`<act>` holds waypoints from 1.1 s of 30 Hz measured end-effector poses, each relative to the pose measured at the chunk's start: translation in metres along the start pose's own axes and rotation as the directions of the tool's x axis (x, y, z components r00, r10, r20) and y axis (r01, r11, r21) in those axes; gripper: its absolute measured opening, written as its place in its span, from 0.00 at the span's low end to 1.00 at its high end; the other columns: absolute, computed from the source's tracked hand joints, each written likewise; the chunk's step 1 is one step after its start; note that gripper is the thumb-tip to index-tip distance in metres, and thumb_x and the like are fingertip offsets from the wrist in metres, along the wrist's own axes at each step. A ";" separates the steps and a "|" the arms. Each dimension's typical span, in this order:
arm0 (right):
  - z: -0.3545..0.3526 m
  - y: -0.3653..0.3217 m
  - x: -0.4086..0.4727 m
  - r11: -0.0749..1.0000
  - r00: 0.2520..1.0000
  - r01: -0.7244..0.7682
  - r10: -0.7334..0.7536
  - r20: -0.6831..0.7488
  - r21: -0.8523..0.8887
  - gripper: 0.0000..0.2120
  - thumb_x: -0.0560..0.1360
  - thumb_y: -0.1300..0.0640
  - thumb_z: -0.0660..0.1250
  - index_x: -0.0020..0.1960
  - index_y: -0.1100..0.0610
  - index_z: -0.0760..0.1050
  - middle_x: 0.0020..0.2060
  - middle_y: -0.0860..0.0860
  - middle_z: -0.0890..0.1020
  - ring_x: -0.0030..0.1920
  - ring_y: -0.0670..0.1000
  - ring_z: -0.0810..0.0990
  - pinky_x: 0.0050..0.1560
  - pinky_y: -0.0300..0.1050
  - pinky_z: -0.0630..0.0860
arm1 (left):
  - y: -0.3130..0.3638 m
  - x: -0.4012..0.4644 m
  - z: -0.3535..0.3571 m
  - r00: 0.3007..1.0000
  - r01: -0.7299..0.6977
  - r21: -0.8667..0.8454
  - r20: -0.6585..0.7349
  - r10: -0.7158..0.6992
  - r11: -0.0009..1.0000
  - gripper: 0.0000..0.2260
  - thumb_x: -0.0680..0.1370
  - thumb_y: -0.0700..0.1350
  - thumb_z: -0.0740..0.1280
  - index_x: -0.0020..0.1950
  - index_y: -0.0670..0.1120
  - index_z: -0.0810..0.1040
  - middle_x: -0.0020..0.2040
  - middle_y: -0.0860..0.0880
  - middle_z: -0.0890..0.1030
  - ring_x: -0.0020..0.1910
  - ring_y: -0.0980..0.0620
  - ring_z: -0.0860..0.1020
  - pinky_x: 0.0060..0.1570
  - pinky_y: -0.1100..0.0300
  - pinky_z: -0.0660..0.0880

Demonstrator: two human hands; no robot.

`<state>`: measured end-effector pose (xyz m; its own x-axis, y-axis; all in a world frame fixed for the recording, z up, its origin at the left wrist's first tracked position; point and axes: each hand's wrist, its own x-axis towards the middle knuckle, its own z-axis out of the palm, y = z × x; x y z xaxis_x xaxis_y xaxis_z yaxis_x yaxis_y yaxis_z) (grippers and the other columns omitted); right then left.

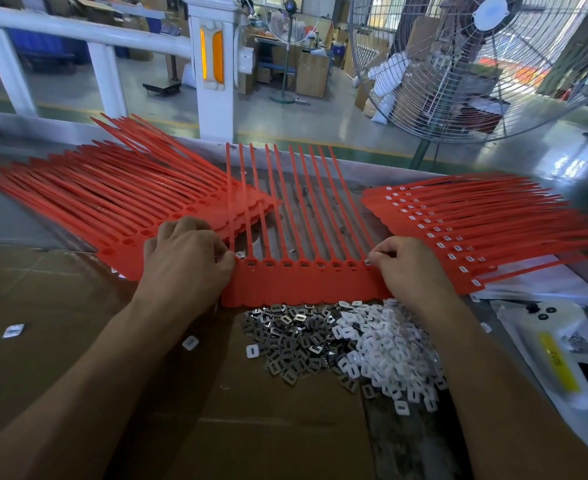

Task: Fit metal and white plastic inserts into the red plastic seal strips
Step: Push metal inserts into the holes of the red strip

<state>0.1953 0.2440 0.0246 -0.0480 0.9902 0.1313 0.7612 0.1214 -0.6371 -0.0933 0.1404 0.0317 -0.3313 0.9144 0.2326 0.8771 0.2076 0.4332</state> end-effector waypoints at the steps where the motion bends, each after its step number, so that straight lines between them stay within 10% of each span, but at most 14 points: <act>1: 0.000 -0.001 0.000 1.000 1.000 -0.004 0.004 0.008 -0.012 0.06 0.81 0.55 0.69 0.47 0.50 0.84 0.40 0.42 0.83 0.41 0.39 0.78 0.35 0.37 0.68 | 0.000 0.000 0.000 1.000 0.001 -0.001 0.001 -0.001 1.000 0.09 0.80 0.54 0.67 0.54 0.53 0.84 0.70 0.51 0.72 0.72 0.47 0.62 0.70 0.44 0.58; 23: 0.005 0.001 0.002 0.999 0.996 -0.036 0.038 -0.076 0.039 0.04 0.79 0.55 0.71 0.47 0.51 0.84 0.40 0.43 0.82 0.41 0.40 0.78 0.36 0.36 0.68 | -0.002 0.001 0.001 1.000 -0.002 0.003 0.000 0.002 1.000 0.09 0.80 0.55 0.67 0.54 0.53 0.84 0.69 0.52 0.72 0.72 0.47 0.62 0.71 0.44 0.59; 30: -0.003 -0.017 -0.012 0.987 0.985 0.150 -0.154 -0.081 -0.057 0.03 0.78 0.54 0.72 0.46 0.48 0.84 0.41 0.39 0.83 0.46 0.41 0.81 0.43 0.38 0.73 | -0.003 0.001 0.002 1.000 -0.012 -0.007 -0.017 0.012 1.000 0.09 0.79 0.54 0.67 0.52 0.53 0.84 0.69 0.52 0.73 0.71 0.47 0.63 0.70 0.45 0.59; 33: -0.009 -0.037 -0.032 0.935 0.927 0.353 -0.354 0.124 0.034 0.02 0.77 0.51 0.75 0.45 0.44 0.84 0.42 0.35 0.84 0.45 0.36 0.81 0.45 0.35 0.72 | -0.003 0.001 0.002 1.000 -0.013 -0.002 -0.016 0.013 1.000 0.09 0.79 0.55 0.67 0.53 0.54 0.84 0.69 0.52 0.73 0.71 0.47 0.63 0.70 0.45 0.59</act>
<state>0.1741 0.2074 0.0505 -0.3940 0.8835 0.2535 0.6728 0.4651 -0.5753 -0.0956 0.1418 0.0287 -0.3258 0.9111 0.2524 0.8806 0.1952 0.4318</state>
